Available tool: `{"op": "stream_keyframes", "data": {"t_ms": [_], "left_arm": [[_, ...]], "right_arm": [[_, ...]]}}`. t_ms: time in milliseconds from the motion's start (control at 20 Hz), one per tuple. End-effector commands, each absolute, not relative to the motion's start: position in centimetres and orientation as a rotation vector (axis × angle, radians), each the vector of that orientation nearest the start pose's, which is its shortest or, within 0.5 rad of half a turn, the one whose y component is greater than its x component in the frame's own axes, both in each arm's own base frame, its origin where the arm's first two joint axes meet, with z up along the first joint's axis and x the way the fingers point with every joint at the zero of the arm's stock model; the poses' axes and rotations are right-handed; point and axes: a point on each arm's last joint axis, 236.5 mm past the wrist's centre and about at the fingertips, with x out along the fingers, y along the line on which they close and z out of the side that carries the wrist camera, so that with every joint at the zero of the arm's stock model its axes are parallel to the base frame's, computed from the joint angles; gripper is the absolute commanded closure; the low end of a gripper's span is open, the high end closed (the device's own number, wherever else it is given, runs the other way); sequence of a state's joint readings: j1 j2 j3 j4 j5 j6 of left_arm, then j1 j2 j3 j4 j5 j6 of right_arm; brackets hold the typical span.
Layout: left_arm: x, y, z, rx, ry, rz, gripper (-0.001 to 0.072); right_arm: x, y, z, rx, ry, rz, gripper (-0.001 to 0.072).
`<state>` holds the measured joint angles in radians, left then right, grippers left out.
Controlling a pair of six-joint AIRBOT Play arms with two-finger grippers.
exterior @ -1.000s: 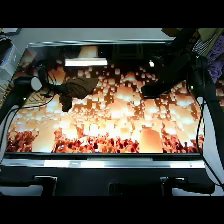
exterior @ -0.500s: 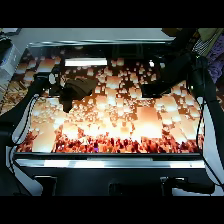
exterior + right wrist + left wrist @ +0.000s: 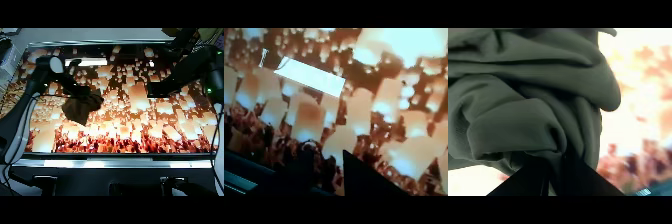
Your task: Fold the clothes and pants, and hang the long-sleeved shirts on hangers.
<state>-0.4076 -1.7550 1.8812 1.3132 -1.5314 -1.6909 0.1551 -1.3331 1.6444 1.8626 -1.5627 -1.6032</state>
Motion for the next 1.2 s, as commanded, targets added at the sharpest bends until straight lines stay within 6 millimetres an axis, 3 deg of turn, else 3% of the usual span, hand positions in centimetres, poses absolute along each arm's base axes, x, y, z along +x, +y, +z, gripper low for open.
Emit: {"op": "stream_keyframes", "data": {"t_ms": [0, 150, 250, 300, 350, 400, 450, 550, 650, 800, 900, 950, 1000, 1050, 1150], "left_arm": [[33.9, -34.0, 3.0, 0.067, 1.523, -0.629, 0.0689], [28.9, -38.9, -2.2, 0.153, 1.634, -0.652, 0.0689], [26.8, -39.9, -4.7, 0.190, 1.703, -0.632, 0.0683], [26.5, -40.0, -5.0, 0.187, 1.715, -0.618, 0.0584], [26.8, -39.8, -4.7, 0.175, 1.709, -0.612, 0.0280], [27.4, -39.3, -3.8, 0.162, 1.699, -0.608, 0.0050], [28.3, -38.3, -2.6, 0.154, 1.682, -0.603, 0.0037], [30.9, -34.8, 0.6, 0.162, 1.618, -0.574, 0.0037], [34.1, -29.6, 4.2, 0.175, 1.522, -0.471, 0.0037], [37.3, -21.3, 8.8, 0.097, 1.413, -0.298, 0.0037], [37.0, -16.2, 9.9, 0.018, 1.407, -0.211, 0.0037], [36.5, -14.0, 10.0, -0.016, 1.409, -0.172, 0.0037], [35.7, -12.0, 9.8, -0.053, 1.408, -0.136, 0.0037], [35.0, -10.6, 9.5, -0.089, 1.405, -0.111, 0.0037], [33.4, -9.1, 8.4, -0.190, 1.400, -0.098, 0.0037]], "right_arm": [[33.9, 10.9, 17.4, 0.002, 1.216, 0.370, 0.0461], [31.9, 9.8, 20.6, -0.021, 1.127, 0.346, 0.0461], [31.1, 9.5, 22.4, -0.031, 1.063, 0.346, 0.0461], [30.9, 9.5, 23.1, -0.044, 1.033, 0.354, 0.0461], [31.1, 9.2, 23.7, -0.061, 0.999, 0.351, 0.0461], [31.7, 8.8, 24.2, -0.078, 0.960, 0.335, 0.0461], [32.5, 8.3, 24.8, -0.114, 0.915, 0.322, 0.0461], [34.7, 7.0, 25.2, -0.163, 0.852, 0.263, 0.0461], [37.0, 6.0, 24.4, -0.117, 0.850, 0.176, 0.0461], [41.5, 5.5, 20.2, 0.084, 0.922, 0.056, 0.0461], [43.9, 6.2, 15.3, 0.390, 1.055, 0.049, 0.0461], [44.8, 7.7, 13.5, 0.572, 1.131, 0.133, 0.0452], [46.0, 9.5, 12.6, 0.756, 1.177, 0.273, 0.0298], [47.2, 10.7, 12.2, 0.878, 1.189, 0.408, 0.0203], [48.8, 12.0, 9.6, 0.985, 1.212, 0.560, 0.0176]]}}
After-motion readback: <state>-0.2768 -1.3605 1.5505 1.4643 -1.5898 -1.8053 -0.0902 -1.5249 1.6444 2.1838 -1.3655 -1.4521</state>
